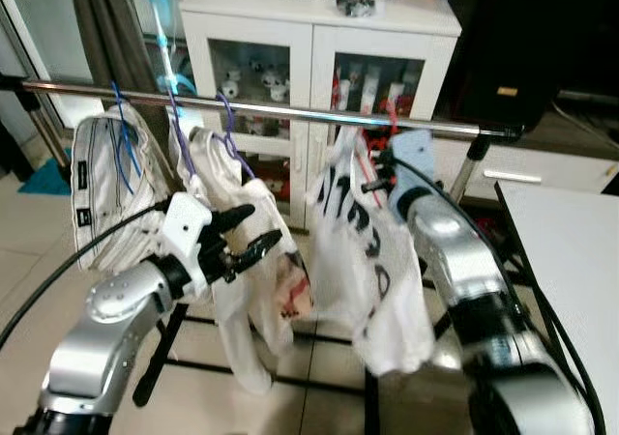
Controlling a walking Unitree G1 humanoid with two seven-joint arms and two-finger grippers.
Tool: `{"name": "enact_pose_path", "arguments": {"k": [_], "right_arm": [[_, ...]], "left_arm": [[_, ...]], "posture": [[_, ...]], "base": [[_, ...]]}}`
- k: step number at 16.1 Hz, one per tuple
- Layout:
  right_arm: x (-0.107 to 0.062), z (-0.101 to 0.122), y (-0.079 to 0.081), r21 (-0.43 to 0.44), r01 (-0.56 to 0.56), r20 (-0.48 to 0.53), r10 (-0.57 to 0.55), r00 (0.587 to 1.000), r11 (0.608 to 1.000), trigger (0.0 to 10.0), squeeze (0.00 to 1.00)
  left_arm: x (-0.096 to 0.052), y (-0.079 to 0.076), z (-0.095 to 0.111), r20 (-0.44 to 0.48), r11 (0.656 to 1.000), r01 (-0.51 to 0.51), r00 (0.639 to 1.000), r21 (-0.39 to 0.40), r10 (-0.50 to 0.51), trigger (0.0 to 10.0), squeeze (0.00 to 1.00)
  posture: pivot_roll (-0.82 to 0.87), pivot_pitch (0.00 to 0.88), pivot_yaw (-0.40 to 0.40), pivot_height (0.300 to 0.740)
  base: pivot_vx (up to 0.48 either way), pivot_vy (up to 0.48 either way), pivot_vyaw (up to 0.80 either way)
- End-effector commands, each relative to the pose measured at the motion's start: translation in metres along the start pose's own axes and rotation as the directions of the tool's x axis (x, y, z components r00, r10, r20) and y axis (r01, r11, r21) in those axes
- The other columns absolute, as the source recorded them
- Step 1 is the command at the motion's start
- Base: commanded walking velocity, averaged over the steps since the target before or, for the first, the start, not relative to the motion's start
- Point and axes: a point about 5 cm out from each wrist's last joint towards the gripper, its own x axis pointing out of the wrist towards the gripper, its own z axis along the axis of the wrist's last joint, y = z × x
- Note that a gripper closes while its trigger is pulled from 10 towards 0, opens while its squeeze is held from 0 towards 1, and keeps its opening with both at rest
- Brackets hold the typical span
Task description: Hang hanger
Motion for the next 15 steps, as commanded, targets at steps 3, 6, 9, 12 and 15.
{"name": "enact_pose_path", "arguments": {"k": [3, 6, 9, 12, 15], "right_arm": [[0.014, 0.012, -0.003, 0.035, -0.010, -0.007, 0.010, 1.000, 0.999, 10.0, 0.00], [0.018, 0.007, 0.001, 0.010, -0.050, -0.056, 0.051, 0.997, 0.999, 10.0, 0.00], [0.012, -0.009, 0.004, 0.028, -0.114, -0.094, 0.116, 0.989, 0.993, 10.0, 1.00], [0.007, -0.003, 0.000, 0.012, -0.139, -0.022, 0.139, 0.990, 0.990, 10.0, 1.00], [-0.009, 0.009, -0.005, 0.041, -0.203, 0.082, 0.199, 0.977, 0.978, 10.0, 1.00]], "left_arm": [[0.003, 0.002, 0.007, 0.004, 0.999, 0.041, 0.999, 0.008, -0.041, 10.0, 0.00], [0.003, 0.002, 0.007, 0.003, 0.999, 0.052, 0.999, 0.006, -0.052, 10.0, 0.00], [0.000, 0.003, 0.008, 0.005, 0.999, 0.050, 0.999, 0.003, -0.050, 10.0, 0.00], [-0.001, 0.005, 0.009, 0.022, 0.999, 0.038, 0.999, 0.002, -0.038, 10.0, 0.00], [-0.003, 0.005, 0.012, 0.055, 1.000, 0.002, 0.998, 0.019, -0.004, 10.0, 0.00]], "posture": [[0.05, 0.000, 0.002, 0.740], [0.06, 0.000, -0.001, 0.740], [0.06, 0.000, -0.001, 0.740], [0.06, 0.000, 0.004, 0.740], [0.06, 0.000, -0.006, 0.740]], "base": [[0.000, 0.000, 0.00], [0.000, 0.000, 0.00], [0.000, 0.000, 0.00], [0.000, 0.000, 0.00], [0.000, 0.000, 0.00]]}}
